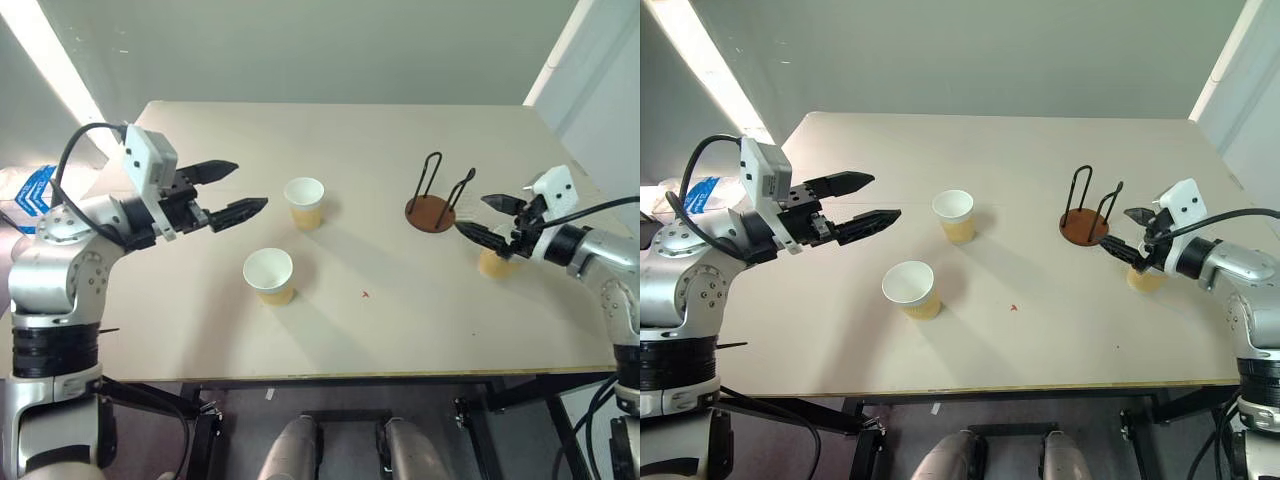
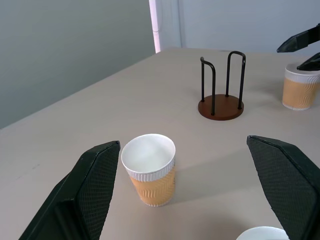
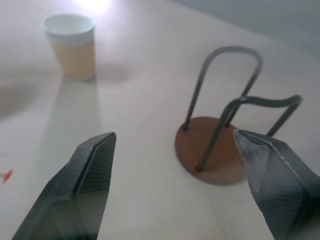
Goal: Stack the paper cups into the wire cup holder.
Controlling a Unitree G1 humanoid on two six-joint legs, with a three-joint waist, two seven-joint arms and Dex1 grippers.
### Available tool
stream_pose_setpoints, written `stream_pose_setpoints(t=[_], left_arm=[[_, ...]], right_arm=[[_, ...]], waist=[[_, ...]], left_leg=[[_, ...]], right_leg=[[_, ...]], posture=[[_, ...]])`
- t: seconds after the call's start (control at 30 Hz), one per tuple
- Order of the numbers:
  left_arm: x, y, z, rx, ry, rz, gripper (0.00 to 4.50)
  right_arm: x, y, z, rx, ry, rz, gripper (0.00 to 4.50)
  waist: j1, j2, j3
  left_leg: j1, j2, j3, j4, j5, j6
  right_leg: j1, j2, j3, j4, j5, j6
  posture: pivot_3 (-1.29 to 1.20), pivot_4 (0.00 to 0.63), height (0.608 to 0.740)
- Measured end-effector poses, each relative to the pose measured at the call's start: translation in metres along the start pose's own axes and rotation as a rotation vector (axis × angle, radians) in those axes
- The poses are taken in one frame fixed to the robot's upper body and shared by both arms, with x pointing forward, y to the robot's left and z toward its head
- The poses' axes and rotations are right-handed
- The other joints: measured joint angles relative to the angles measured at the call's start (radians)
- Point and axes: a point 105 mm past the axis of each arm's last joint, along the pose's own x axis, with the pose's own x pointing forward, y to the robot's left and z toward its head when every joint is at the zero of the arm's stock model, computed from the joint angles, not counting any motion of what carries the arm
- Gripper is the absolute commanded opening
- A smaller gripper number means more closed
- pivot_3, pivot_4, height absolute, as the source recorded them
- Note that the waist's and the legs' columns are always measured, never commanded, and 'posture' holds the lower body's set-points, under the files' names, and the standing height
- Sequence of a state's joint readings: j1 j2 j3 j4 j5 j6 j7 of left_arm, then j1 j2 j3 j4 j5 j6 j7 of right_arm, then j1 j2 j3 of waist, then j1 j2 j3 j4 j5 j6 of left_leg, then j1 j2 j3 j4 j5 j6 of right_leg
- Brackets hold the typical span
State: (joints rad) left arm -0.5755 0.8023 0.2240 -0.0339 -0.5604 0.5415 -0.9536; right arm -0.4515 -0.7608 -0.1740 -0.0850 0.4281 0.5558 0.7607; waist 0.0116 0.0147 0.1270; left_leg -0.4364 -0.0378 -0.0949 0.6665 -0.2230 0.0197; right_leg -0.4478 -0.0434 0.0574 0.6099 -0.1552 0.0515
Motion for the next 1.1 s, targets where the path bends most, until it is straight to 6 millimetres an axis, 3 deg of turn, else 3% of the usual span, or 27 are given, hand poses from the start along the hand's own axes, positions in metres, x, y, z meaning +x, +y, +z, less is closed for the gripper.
stream_pose_setpoints(t=[0.63, 0.9, 1.1], left_arm=[[0.000, 0.004, 0.002, 0.006, -0.013, 0.010, 4.44], [0.003, 0.012, 0.005, -0.006, -0.035, 0.017, 4.44], [0.017, 0.005, 0.007, -0.007, -0.030, -0.077, 4.44]], right_arm=[[0.002, -0.007, 0.005, 0.056, 0.026, -0.061, 3.98], [-0.007, -0.011, 0.033, 0.041, -0.085, -0.073, 3.98], [-0.009, -0.008, 0.024, 0.029, 0.013, -0.069, 3.98]], waist=[[0.000, 0.000, 0.000], [0.002, 0.000, 0.000], [0.002, 0.000, 0.000]], left_leg=[[0.000, 0.000, 0.000, 0.000, 0.000, 0.000], [0.000, 0.000, -0.001, 0.000, 0.000, 0.000], [0.000, 0.000, -0.001, 0.000, 0.000, 0.000]], right_leg=[[0.000, 0.000, 0.000, 0.000, 0.000, 0.000], [0.000, 0.000, -0.001, 0.000, 0.000, 0.000], [0.000, 0.000, 0.000, 0.000, 0.000, 0.000]], posture=[[0.00, 0.150, 0.740], [0.00, 0.150, 0.740], [0.00, 0.150, 0.740]])
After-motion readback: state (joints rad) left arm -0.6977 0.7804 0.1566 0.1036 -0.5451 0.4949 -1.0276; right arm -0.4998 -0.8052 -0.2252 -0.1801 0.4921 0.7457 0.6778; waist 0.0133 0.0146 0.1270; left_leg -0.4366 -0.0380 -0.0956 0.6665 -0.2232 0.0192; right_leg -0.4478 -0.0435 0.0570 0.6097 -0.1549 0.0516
